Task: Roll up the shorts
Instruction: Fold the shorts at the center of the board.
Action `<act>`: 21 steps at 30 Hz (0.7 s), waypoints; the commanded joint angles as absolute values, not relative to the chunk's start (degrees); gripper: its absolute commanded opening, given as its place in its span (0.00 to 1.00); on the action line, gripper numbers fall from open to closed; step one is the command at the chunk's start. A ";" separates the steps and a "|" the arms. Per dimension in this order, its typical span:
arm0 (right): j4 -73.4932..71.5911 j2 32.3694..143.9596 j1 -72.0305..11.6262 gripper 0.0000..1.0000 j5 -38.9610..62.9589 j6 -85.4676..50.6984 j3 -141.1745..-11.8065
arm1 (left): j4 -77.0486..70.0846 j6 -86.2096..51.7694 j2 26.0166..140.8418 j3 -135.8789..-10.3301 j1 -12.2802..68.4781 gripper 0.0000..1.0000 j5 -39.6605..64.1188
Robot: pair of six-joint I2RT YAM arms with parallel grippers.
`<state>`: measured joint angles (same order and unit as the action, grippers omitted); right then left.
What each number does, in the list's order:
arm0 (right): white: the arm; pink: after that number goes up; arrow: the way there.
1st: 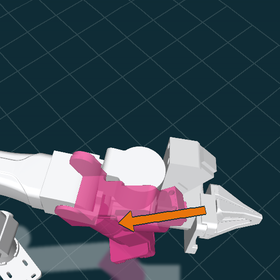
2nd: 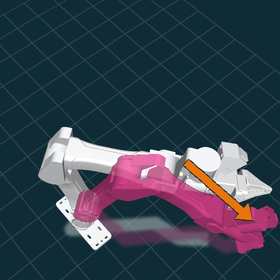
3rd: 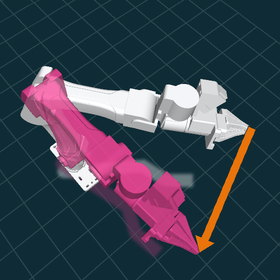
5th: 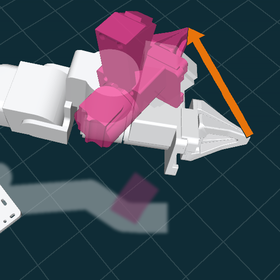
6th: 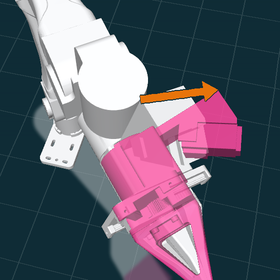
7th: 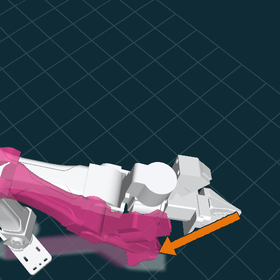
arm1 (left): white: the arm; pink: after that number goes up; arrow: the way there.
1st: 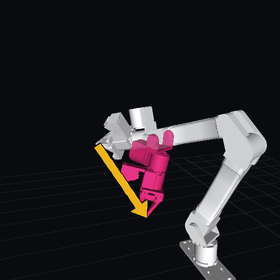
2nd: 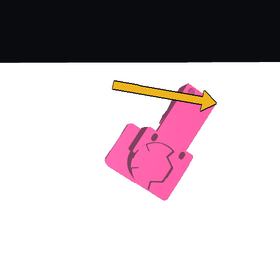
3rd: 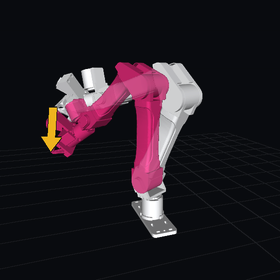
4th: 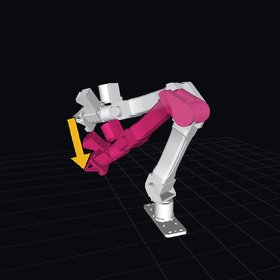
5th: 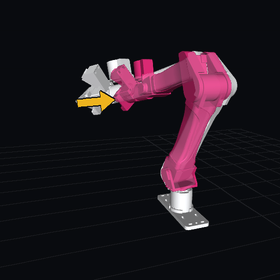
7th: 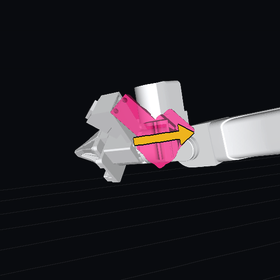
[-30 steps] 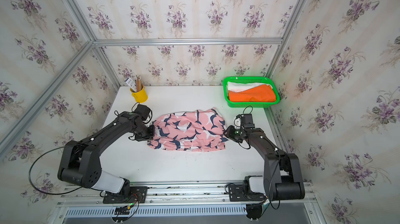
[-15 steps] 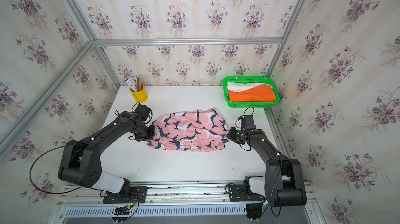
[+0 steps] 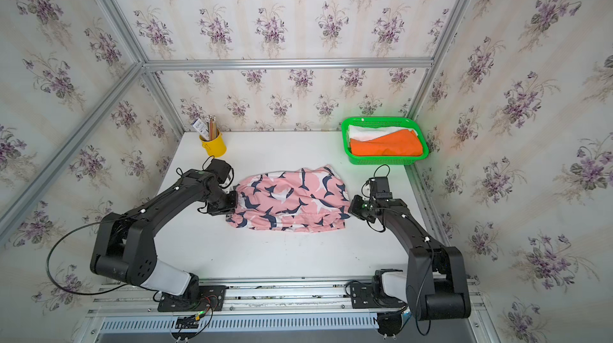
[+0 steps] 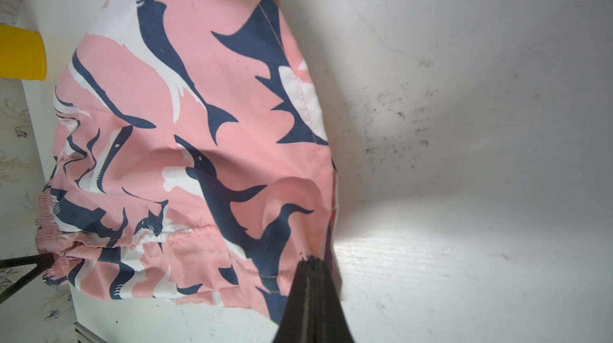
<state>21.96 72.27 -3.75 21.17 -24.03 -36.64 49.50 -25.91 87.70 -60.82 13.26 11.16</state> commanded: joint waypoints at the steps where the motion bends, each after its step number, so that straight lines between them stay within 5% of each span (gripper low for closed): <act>1: 23.75 71.00 -3.78 0.00 19.58 -25.26 -38.51 | 51.50 -24.96 86.13 -62.79 13.20 0.03 9.53; 13: 28.81 63.00 -3.78 0.00 8.96 -26.56 -72.09 | 58.66 -18.76 70.85 -92.90 7.23 0.02 6.16; 21: 24.72 57.40 -3.75 0.00 -1.65 -23.13 -91.76 | 50.44 -17.75 61.58 -109.90 6.86 0.00 0.54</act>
